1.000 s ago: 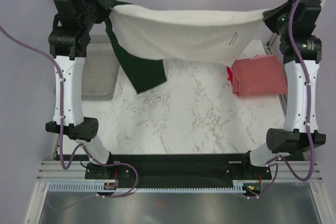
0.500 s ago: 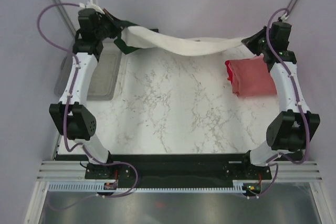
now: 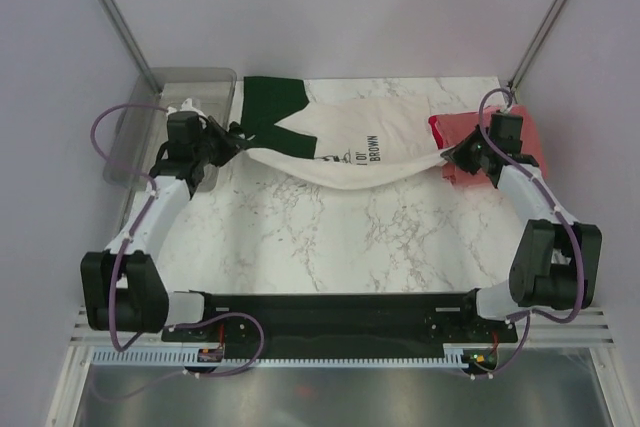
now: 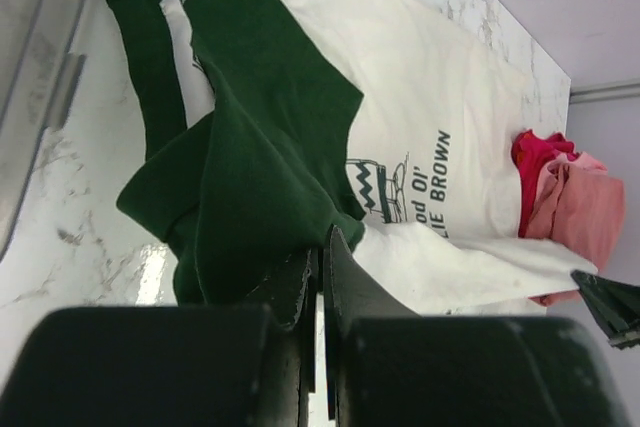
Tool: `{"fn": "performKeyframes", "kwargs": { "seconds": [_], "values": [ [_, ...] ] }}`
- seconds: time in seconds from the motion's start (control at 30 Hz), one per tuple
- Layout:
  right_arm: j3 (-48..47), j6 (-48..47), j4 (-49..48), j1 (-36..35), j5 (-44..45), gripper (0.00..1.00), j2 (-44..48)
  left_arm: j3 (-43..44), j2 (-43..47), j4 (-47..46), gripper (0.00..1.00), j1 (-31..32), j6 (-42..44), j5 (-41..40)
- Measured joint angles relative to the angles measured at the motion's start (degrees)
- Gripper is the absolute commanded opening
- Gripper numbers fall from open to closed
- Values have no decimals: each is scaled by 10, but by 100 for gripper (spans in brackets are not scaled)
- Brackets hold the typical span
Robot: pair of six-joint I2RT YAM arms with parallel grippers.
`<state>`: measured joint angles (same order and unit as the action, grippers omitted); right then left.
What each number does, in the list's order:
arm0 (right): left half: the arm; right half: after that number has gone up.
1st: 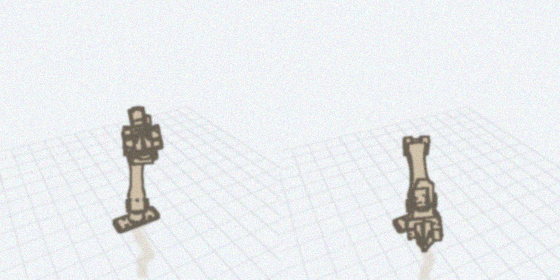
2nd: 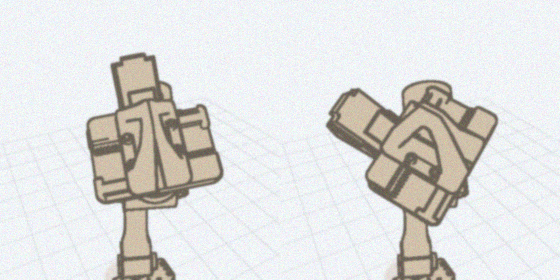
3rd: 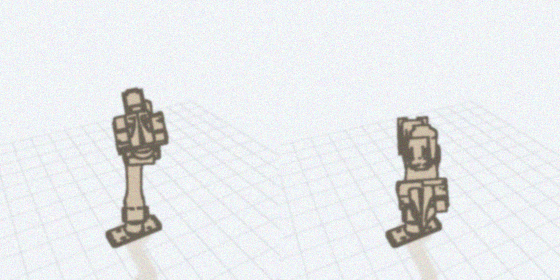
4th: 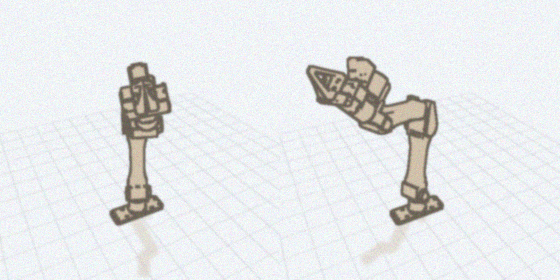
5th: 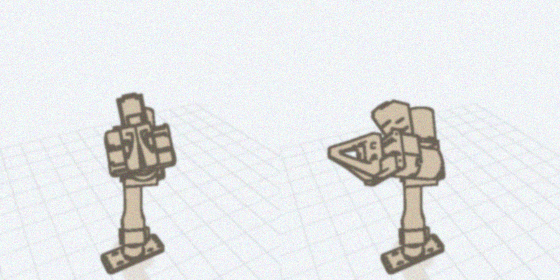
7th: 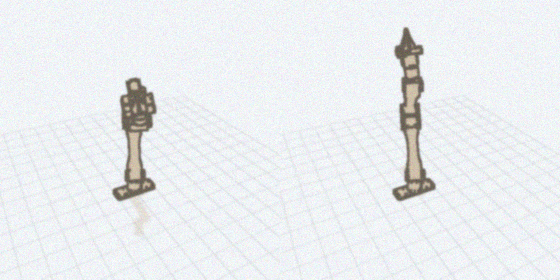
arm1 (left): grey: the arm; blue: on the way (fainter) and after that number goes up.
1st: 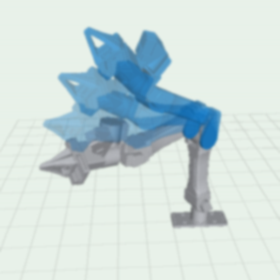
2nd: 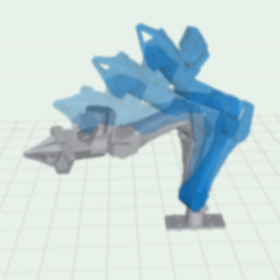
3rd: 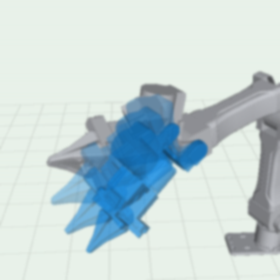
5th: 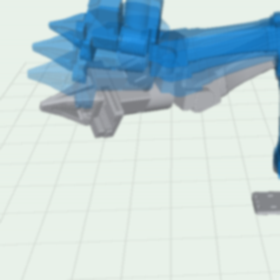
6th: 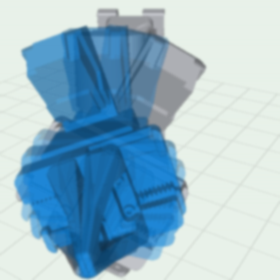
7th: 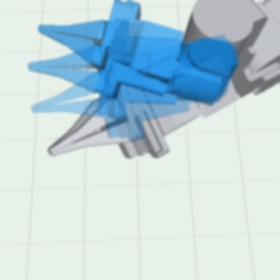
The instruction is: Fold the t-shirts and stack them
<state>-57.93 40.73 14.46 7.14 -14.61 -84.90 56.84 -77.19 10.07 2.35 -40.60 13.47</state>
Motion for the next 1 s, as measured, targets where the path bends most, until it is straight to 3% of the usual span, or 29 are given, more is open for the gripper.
{"fn": "performKeyframes", "kwargs": {
  "seconds": [0.3, 0.63, 0.73, 0.77, 0.8, 0.83, 0.87, 0.9, 0.93, 1.0],
  "values": [
    [108, -31, 5, 0, 3, 0, 127, -120, 130, 22, 2, 0, 2, -49],
    [214, -48, 74, 1, 42, 4, 273, -260, 258, 82, 2, 0, 1, -78],
    [247, -47, 104, 1, 61, 13, 308, -293, 282, 104, 2, 0, -7, -96],
    [257, -45, 115, 1, 68, 37, 317, -307, 291, 111, 2, 0, -11, -102],
    [266, -40, 123, 1, 73, 46, 326, -316, 297, 117, 2, 0, -16, -105],
    [275, -39, 134, 1, 82, 57, 335, -326, 305, 125, 5, 0, -21, -107],
    [283, -40, 141, 2, 86, 76, 343, -337, 313, 129, 10, 0, -26, -110],
    [293, -35, 145, 2, 91, 77, 354, -346, 321, 136, 21, 0, -31, -113],
    [302, -35, 152, 2, 96, 77, 367, -353, 328, 141, 46, 0, -37, -115],
    [313, -35, 165, 2, 97, 76, 392, -363, 339, 154, 60, 0, -50, -118]
  ]
}}
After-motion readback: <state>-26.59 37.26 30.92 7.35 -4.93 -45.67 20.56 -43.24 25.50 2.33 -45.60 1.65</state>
